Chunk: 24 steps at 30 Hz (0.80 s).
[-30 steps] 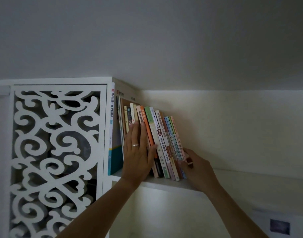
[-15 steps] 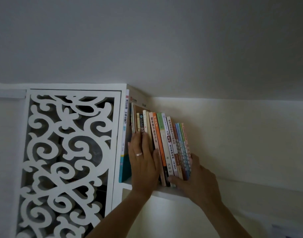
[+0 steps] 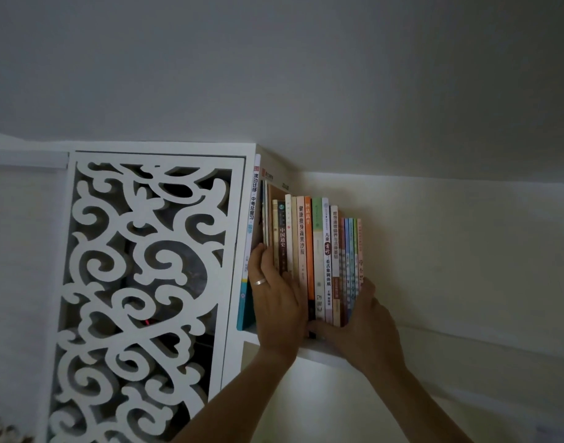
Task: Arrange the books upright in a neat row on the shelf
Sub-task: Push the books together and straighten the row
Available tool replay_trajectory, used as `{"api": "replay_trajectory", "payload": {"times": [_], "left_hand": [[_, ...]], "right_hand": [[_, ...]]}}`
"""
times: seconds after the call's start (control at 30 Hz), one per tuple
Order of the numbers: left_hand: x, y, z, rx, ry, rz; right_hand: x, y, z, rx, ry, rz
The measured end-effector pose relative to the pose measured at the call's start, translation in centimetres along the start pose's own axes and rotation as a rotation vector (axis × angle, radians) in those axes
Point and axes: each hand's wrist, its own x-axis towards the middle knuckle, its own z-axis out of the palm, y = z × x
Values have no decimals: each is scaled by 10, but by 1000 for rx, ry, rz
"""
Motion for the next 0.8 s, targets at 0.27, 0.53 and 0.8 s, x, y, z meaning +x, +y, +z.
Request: {"api": "replay_trajectory", "payload": {"times": [0.27, 0.53, 0.8], "left_hand": [[-12, 3, -10, 91, -71, -215], [-11, 9, -20, -40, -125, -194], [-11, 0, -13, 144, -94, 20]], "right_hand": [[1, 4, 0, 56, -11, 10], [2, 10, 3, 103, -27, 29], [5, 14, 6, 110, -15, 6]]}}
